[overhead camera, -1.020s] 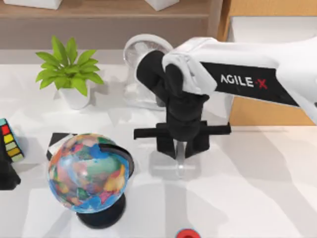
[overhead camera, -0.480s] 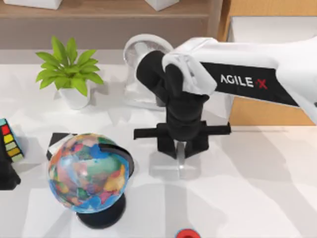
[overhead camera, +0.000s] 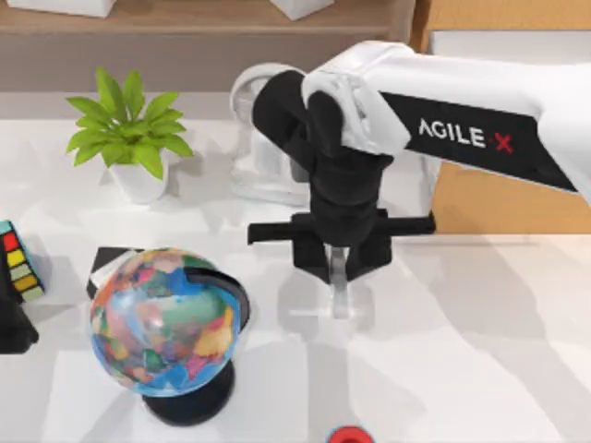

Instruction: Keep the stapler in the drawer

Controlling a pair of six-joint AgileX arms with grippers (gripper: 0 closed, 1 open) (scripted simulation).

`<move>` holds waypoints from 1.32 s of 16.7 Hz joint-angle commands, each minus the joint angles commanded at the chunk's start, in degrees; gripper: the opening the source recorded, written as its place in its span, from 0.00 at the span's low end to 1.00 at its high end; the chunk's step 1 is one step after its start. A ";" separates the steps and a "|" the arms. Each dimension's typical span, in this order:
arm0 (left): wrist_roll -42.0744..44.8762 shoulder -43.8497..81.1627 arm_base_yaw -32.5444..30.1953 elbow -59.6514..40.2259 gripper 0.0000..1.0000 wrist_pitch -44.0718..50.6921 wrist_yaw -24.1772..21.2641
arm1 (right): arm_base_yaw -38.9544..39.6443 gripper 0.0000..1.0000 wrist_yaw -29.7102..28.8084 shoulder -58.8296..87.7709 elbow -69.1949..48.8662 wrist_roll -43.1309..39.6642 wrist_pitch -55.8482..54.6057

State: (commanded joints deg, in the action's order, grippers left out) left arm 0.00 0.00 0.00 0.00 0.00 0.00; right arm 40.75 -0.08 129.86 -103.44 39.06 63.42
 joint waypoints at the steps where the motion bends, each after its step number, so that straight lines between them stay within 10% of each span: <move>1: 0.00 0.00 0.00 0.00 1.00 0.00 0.00 | 0.00 0.00 0.00 -0.06 -0.10 0.00 0.10; 9: 0.00 0.00 0.00 0.00 1.00 0.00 0.00 | -3.61 0.00 1.55 -4.38 -6.69 -3.07 -0.82; 22: 0.00 0.00 0.00 0.00 1.00 0.00 0.00 | -32.38 0.00 -3.34 5.86 -21.16 -27.24 8.96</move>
State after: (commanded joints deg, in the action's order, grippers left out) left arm 0.00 0.00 0.00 0.00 0.00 0.00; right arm 8.37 -3.42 135.73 -124.60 11.82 72.38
